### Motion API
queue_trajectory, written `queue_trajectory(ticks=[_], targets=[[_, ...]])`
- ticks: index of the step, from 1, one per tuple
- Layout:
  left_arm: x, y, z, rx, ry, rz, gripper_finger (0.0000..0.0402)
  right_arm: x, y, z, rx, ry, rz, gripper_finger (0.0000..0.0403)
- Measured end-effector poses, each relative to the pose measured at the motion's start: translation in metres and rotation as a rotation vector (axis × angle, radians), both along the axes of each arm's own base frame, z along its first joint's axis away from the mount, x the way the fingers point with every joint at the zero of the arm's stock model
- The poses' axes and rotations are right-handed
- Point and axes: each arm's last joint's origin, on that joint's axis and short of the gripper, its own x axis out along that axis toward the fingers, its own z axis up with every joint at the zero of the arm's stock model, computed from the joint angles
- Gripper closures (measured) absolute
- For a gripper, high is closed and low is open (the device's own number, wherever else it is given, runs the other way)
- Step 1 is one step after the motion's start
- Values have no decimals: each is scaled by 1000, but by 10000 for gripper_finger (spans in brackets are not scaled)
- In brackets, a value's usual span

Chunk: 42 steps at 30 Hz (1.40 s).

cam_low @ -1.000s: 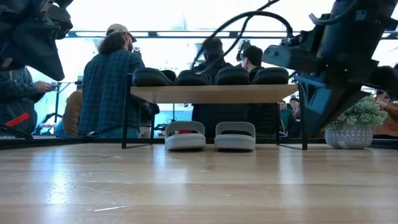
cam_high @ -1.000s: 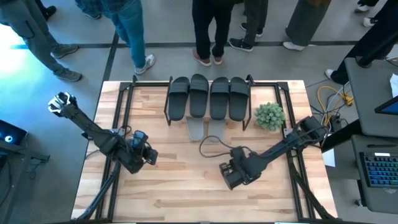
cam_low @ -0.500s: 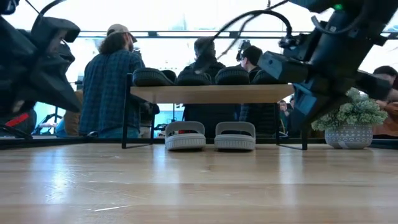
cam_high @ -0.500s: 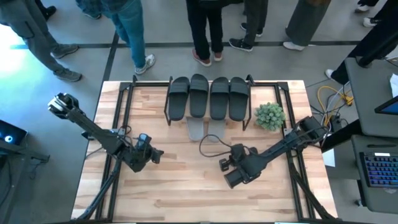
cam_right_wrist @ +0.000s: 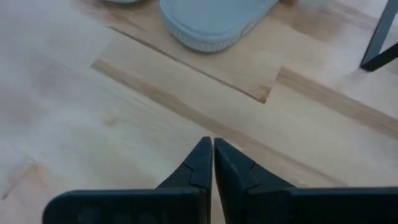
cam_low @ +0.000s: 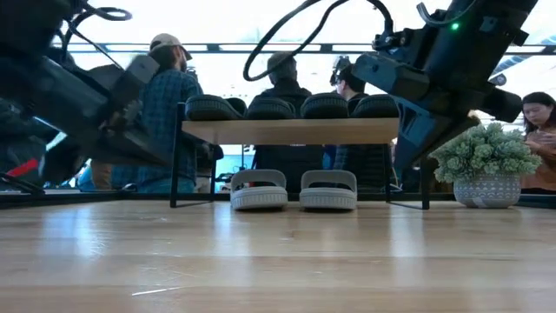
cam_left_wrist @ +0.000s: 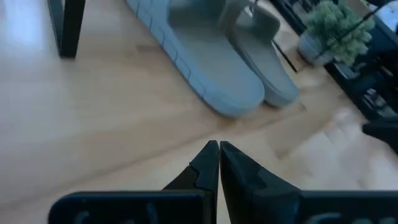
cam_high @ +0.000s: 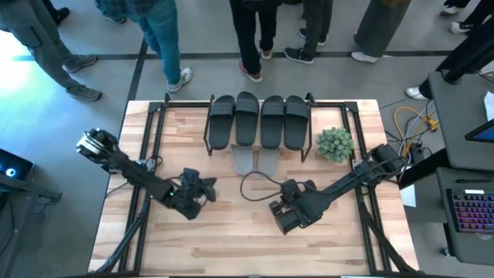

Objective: Pick and place slides into the shelf
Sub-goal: Adjust the gray slides under the shelf

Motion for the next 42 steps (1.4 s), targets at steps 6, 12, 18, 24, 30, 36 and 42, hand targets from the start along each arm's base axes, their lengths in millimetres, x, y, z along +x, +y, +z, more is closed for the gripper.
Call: queue_trajectory(ticks=[6,12,18,24,30,36,42], targets=[[25,-7,-8,130,27,-40,402,-1,2,0,22,31,31,394],[51,2,-16,129,-60,2,402,-5,8,0,27,27,30,394],[83,13,-6,187,-133,-75,402,-21,17,1,13,44,-33,394],[104,24,-5,220,-58,-46,402,-38,32,2,-3,51,-49,394],[122,27,3,304,112,-65,402,-57,43,3,-29,54,-96,394],[131,36,-1,323,214,-47,402,-72,49,2,-41,67,-130,394],[133,39,-17,303,257,-72,402,-80,55,0,-24,74,-139,394]])
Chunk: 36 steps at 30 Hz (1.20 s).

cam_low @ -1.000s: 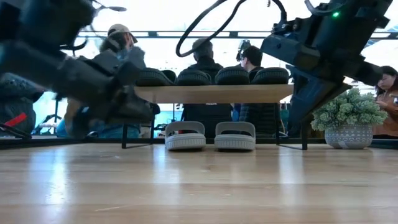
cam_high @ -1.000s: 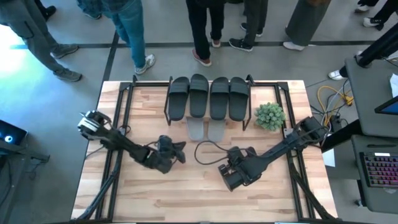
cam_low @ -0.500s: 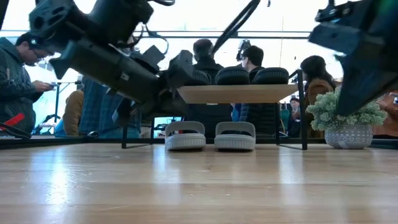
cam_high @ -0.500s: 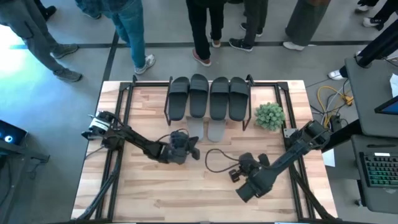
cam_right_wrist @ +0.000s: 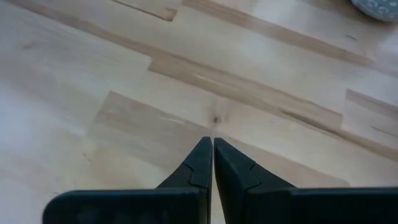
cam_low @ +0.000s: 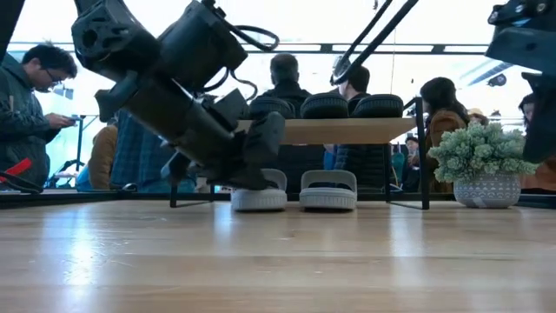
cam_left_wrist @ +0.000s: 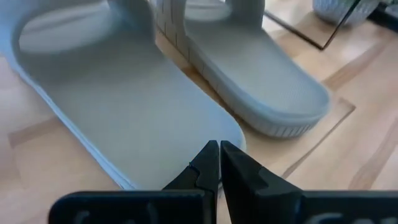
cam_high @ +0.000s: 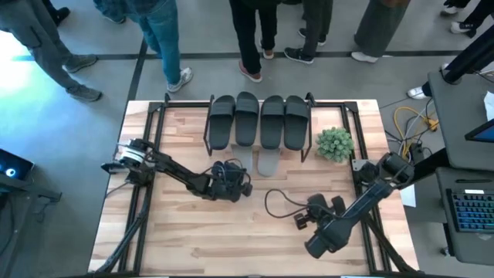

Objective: Pick and place slides into the shelf
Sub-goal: Adjust the gray slides under the shelf

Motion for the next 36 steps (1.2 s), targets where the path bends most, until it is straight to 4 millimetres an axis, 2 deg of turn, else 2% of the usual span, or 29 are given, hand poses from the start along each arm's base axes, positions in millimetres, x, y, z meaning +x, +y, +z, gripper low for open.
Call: queue_trajectory(ticks=[20,23,30,36], targets=[[-13,8,-2,14,162,21,402,-4,2,-2,10,18,1,394],[-14,8,1,12,145,42,402,-4,2,-2,11,17,0,394],[-8,9,24,87,82,23,402,-4,2,-2,14,6,-14,394],[-8,9,55,161,49,-5,402,-4,2,-3,15,5,-15,394]])
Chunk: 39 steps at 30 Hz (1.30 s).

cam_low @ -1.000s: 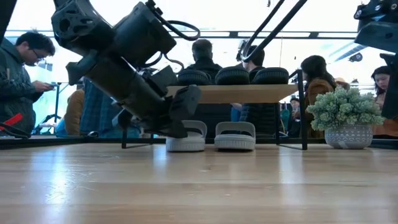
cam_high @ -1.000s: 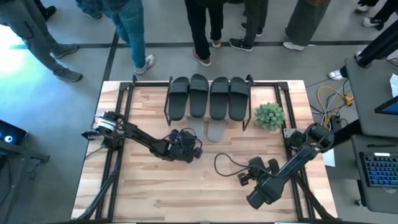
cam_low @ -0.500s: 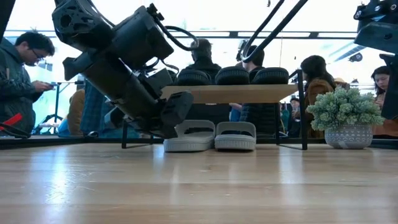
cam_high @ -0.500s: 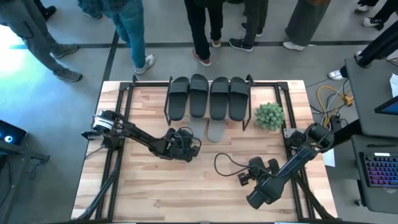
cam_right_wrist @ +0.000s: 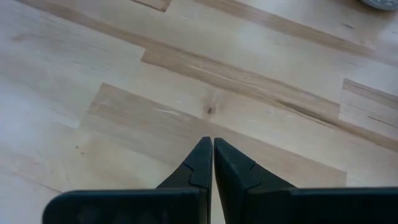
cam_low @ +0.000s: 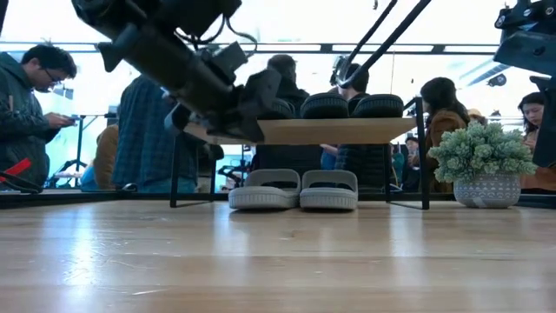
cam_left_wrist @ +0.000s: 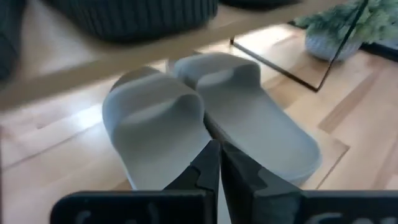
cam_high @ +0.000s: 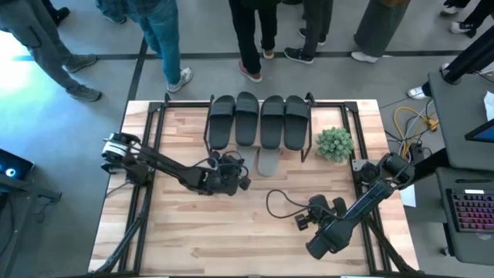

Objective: Pick and place slides into the shelf
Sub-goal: Adjust the gray slides under the shelf

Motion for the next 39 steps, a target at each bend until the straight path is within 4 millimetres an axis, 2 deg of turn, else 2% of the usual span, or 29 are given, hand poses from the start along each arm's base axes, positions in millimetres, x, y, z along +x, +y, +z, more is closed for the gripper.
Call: queue_trajectory(ticks=[4,7,13,20,29,39], targets=[[-2,-4,10,-47,-17,-73,402,0,0,0,0,0,0,394],[-4,-18,10,-119,-49,-125,402,0,0,0,3,-3,0,394],[-8,-44,-2,-215,-91,-141,402,0,1,0,17,12,-7,394],[-6,-56,-24,-245,-60,-153,402,0,0,-1,15,14,-7,394],[0,-47,-52,-235,15,-124,402,-1,0,-1,11,16,-7,394],[7,-15,-59,-183,73,-62,402,-1,-1,-2,6,19,-6,394]])
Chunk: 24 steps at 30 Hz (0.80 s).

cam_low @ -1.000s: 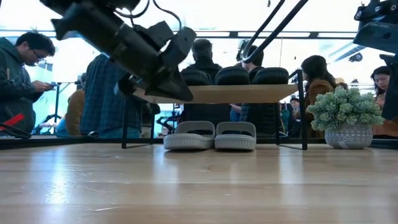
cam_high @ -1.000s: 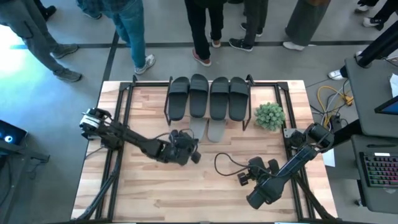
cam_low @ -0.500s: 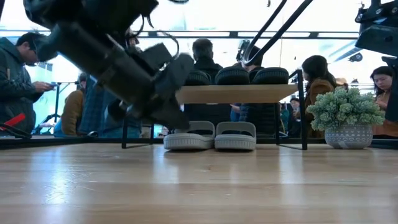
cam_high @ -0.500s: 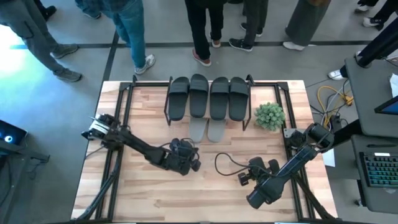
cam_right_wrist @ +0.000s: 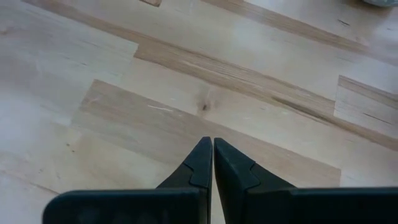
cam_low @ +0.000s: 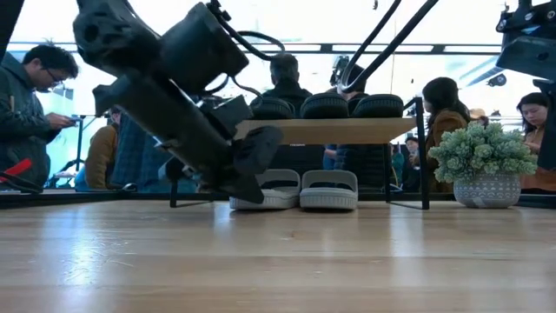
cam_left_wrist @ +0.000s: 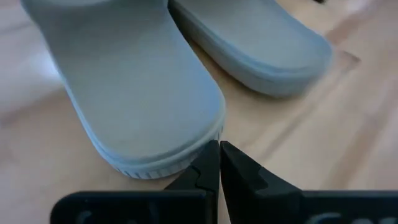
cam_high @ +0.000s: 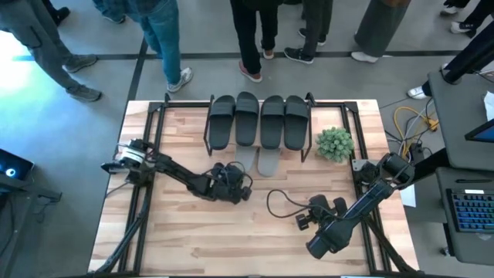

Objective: Pick and place slides into the shelf
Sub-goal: Adjust the gray slides under the shelf

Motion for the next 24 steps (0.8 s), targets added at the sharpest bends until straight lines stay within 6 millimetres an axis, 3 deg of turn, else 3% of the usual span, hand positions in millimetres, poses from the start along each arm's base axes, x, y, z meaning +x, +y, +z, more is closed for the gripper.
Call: queue_trajectory(ticks=[7,15,19,24], targets=[[8,19,-5,20,-18,31,402,0,0,0,0,2,0,394],[13,7,0,-16,-57,-68,402,0,1,0,20,15,-7,394],[7,-13,24,-11,-110,-146,402,4,6,0,75,-3,10,394],[-16,-39,61,16,-96,-260,402,22,17,-3,226,-101,83,394]])
